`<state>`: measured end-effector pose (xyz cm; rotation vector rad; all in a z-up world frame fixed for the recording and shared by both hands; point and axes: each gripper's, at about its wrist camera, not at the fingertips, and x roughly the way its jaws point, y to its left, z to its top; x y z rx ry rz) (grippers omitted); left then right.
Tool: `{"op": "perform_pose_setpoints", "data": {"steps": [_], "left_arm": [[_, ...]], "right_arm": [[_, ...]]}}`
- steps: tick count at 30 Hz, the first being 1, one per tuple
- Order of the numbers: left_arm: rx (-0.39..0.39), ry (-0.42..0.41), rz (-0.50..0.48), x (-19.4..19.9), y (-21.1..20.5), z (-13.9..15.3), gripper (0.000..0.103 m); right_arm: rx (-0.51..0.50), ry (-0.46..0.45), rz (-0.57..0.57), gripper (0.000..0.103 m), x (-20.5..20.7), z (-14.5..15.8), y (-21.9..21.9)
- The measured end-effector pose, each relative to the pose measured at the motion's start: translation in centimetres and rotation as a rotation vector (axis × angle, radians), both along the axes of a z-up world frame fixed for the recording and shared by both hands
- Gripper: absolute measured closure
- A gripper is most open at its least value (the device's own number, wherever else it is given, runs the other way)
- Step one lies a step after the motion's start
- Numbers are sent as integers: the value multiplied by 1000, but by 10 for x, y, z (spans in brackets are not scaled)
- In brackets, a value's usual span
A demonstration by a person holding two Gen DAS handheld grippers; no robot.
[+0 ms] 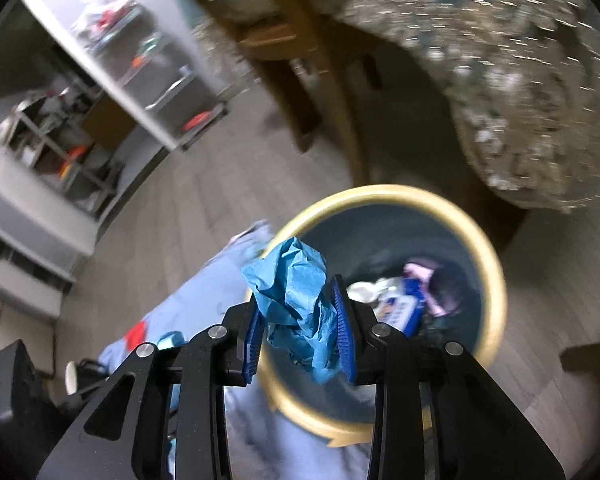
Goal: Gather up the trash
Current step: 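Carry the mask and blue cloth over the bin and open both tools, then grasp the purple spray bottle with the left tool while the right tool grasps another blue cloth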
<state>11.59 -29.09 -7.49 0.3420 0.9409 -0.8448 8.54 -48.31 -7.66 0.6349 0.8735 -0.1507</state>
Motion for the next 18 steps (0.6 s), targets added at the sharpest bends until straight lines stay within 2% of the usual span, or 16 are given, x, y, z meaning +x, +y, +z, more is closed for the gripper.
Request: {"op": "perform_pose_setpoints", "data": {"steps": [1, 3, 5, 6, 11, 15, 18], "left_arm": [[0, 0, -10, 1, -8, -1, 75], [-7, -8, -27, 3, -23, -1, 66], [-4, -42, -25, 5, -31, 2, 37], [-7, -63, -17, 6, -31, 5, 32], [-21, -53, 43, 17, -6, 4, 31], [15, -31, 110, 27, 15, -7, 31], [30, -33, 119, 26, 22, -8, 31]], "right_arm": [[-3, 4, -24, 70, -2, -2, -5], [9, 7, -49, 70, -5, -6, -13], [22, 14, -56, 70, -5, -11, -17], [26, 19, -51, 70, -5, -13, -17], [36, 14, -28, 70, 0, -14, -16], [43, 13, -9, 70, 4, -13, -9], [29, 13, 4, 70, 5, -11, -5]]}}
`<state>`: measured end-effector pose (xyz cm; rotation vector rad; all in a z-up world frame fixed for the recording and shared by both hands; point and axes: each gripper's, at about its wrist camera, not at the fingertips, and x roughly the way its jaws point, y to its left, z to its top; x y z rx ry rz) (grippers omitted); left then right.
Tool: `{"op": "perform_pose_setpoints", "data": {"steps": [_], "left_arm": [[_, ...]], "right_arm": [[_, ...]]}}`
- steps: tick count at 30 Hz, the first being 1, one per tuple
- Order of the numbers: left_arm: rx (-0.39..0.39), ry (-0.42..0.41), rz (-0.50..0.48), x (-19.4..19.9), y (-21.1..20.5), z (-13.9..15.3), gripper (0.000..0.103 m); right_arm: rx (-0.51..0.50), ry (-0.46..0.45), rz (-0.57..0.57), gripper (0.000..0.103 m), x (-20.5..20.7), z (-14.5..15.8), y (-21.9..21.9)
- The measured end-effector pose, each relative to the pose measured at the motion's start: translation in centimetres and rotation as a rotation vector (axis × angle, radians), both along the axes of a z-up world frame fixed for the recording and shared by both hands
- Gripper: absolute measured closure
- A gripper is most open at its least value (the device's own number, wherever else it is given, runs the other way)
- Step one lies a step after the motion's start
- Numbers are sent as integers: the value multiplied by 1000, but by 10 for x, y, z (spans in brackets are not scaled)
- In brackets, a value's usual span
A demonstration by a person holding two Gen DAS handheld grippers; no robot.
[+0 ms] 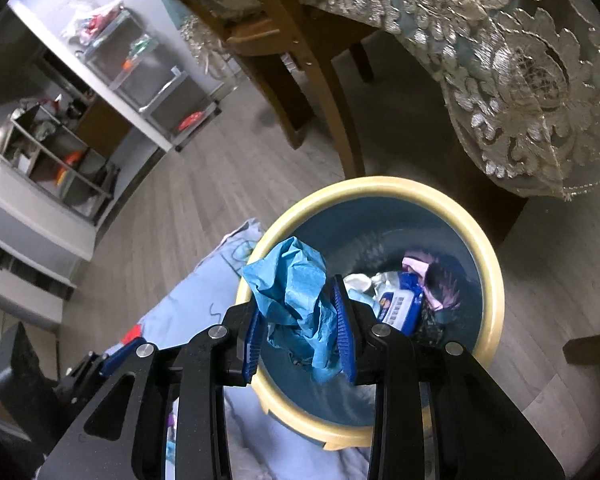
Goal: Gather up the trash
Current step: 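Grasp the purple spray bottle with the left tool while the right tool grasps another blue cloth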
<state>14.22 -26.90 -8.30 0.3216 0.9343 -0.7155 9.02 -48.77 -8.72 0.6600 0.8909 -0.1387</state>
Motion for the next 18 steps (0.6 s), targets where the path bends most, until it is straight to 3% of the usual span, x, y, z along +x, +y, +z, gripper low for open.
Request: {"op": "perform_pose_setpoints", "data": {"steps": [9, 18], "left_arm": [[51, -58, 22, -23, 32, 19, 30], [93, -52, 142, -43, 115, 18, 27]], "right_arm": [[-59, 23, 105, 70, 9, 3, 32], [-120, 57, 416, 70, 30, -3, 118]]}}
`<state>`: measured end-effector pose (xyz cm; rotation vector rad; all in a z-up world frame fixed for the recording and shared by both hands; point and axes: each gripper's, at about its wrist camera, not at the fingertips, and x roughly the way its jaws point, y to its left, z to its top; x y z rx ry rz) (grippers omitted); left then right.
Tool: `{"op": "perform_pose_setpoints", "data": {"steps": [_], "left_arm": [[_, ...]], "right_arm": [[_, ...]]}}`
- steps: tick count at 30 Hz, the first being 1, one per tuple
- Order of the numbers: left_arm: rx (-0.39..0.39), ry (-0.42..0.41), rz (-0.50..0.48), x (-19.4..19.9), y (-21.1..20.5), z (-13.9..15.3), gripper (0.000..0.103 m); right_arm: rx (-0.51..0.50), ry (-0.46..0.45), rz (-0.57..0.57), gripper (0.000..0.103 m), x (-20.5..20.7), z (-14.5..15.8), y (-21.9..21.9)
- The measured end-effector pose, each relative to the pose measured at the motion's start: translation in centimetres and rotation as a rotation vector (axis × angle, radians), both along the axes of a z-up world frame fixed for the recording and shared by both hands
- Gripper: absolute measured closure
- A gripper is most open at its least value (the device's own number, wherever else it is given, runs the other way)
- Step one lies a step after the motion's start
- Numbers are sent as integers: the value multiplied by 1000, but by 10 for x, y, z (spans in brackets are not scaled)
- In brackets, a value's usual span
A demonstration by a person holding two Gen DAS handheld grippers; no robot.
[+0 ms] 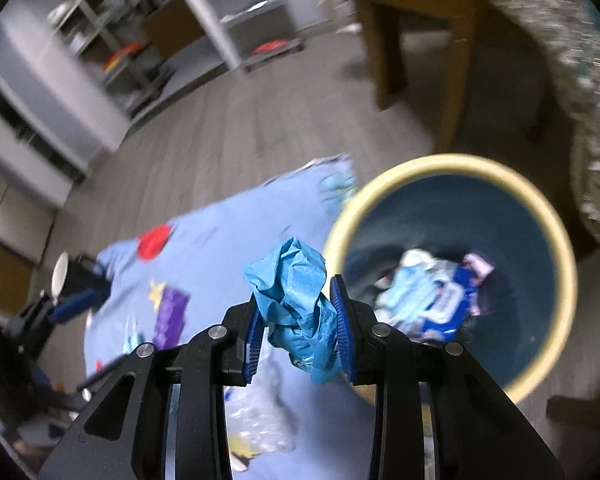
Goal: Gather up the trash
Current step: 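Grasp the purple spray bottle with the left tool while the right tool grasps another blue cloth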
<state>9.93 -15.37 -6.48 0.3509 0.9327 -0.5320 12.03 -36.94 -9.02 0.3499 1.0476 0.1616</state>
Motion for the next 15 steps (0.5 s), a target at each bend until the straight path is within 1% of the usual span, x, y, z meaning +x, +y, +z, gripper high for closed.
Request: {"op": "perform_pose_setpoints", "data": {"steps": [3, 5, 7, 8, 10, 12, 15], "left_arm": [[6, 14, 63, 0, 33, -13, 27], [24, 3, 87, 0, 55, -28, 26], [52, 32, 120, 4, 72, -45, 26], [55, 64, 144, 8, 82, -55, 26], [34, 100, 178, 15, 95, -66, 26], [-4, 117, 196, 22, 100, -71, 26], [-31, 129, 189, 28, 93, -75, 26]], "right_arm": [[-17, 36, 61, 70, 6, -13, 16], [-43, 57, 87, 70, 7, -21, 22], [-54, 77, 106, 70, 7, -28, 26], [-58, 88, 115, 70, 7, -32, 29], [-73, 107, 138, 70, 8, -39, 34], [-95, 124, 167, 70, 10, -45, 40], [-111, 140, 204, 70, 13, -53, 50]]}}
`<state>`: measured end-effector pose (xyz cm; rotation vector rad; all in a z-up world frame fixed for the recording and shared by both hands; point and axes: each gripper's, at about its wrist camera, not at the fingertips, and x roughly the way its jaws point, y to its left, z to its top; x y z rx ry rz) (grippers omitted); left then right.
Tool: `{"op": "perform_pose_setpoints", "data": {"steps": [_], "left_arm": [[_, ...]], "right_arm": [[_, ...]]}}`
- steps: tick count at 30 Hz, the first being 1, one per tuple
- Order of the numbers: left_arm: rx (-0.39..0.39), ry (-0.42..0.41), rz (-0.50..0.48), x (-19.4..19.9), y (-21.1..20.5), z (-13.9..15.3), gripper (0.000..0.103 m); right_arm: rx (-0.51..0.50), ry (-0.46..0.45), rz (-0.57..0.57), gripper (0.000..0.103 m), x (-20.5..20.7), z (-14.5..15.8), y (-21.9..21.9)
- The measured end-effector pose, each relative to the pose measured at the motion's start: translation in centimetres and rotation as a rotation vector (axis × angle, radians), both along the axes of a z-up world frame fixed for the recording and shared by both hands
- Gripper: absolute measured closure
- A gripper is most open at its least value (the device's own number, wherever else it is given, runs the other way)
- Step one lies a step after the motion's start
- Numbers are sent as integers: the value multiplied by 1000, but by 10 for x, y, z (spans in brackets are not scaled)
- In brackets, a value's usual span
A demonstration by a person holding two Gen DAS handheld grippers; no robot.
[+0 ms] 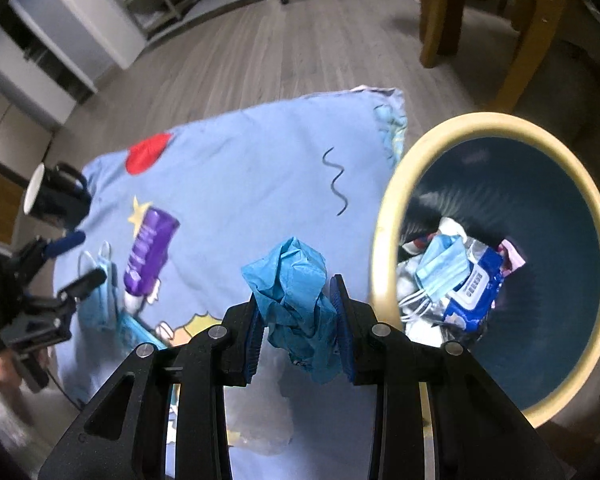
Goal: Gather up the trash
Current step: 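Grasp the purple spray bottle with the left tool while the right tool grasps another blue cloth, then carry the bottle and cloth over the bin and open both tools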
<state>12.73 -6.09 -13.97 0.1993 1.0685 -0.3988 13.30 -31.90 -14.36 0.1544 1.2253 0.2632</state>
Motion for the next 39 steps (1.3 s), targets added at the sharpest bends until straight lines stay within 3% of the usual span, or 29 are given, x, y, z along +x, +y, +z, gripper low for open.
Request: {"op": "perform_pose_setpoints", "data": {"steps": [6, 9, 12, 13, 14, 15, 18, 28, 34, 39], "left_arm": [[15, 72, -46, 7, -27, -25, 29], [39, 117, -55, 10, -36, -37, 42], [37, 137, -55, 13, -39, -44, 50], [37, 131, -55, 13, -38, -45, 55], [32, 130, -56, 14, -38, -44, 68], [28, 132, -54, 17, -40, -43, 72], [9, 125, -46, 16, -38, -35, 72], [-10, 38, -77, 13, -50, 6, 72], [-26, -1, -137, 9, -75, 29, 72], [-64, -8, -195, 6, -106, 42, 72]], "right_arm": [[-50, -8, 85, 64, 4, -12, 21], [-116, 11, 104, 54, 3, -19, 25], [-94, 43, 88, 53, 3, -26, 20], [-91, 47, 87, 54, 3, -27, 19], [-88, 52, 86, 61, 3, -28, 18], [-81, 53, 82, 64, 3, -27, 17], [-52, 42, 68, 69, 4, -21, 15], [-5, -52, 6, 69, 4, 11, -5], [12, -127, -126, 69, -1, 33, -43], [-7, -146, -290, 69, -8, 34, -92]]}}
